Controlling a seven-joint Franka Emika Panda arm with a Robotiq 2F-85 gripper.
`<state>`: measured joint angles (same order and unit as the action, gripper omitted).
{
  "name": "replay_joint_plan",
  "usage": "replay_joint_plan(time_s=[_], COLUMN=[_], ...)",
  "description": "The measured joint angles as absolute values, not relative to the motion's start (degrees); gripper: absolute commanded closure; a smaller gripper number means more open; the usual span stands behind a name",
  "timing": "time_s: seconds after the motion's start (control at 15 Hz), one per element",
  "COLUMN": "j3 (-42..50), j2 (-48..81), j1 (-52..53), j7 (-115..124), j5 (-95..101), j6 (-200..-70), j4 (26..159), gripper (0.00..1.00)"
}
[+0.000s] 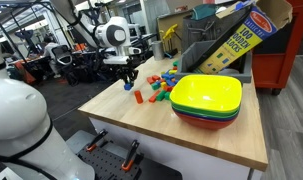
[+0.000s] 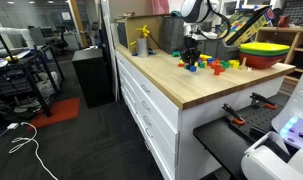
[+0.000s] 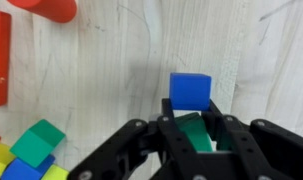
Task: Move the blue and green cubes forward, then stack them
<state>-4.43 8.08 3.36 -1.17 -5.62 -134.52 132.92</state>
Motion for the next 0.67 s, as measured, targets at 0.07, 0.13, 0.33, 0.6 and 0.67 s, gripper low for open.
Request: replay_joint_plan(time_s=[0.07, 0.13, 0.33, 0.6, 0.67], j3=[-4.73, -5.02, -5.58, -5.62, -5.62], j2=[8.49, 8.97, 10.53, 13.08, 13.67], j1=[3.79, 4.20, 5.55, 7.26, 7.59], j7=[-0.60, -0.18, 1.55, 4.10, 5.02], j5=[-5.61, -5.61, -5.38, -4.56, -4.36], j6=[-134.86, -135.17, -136.13, -136.49, -136.50], j4=[132.20, 131.32, 128.75, 126.12, 125.77], gripper=[0.91, 0.91, 0.91, 0.91, 0.91])
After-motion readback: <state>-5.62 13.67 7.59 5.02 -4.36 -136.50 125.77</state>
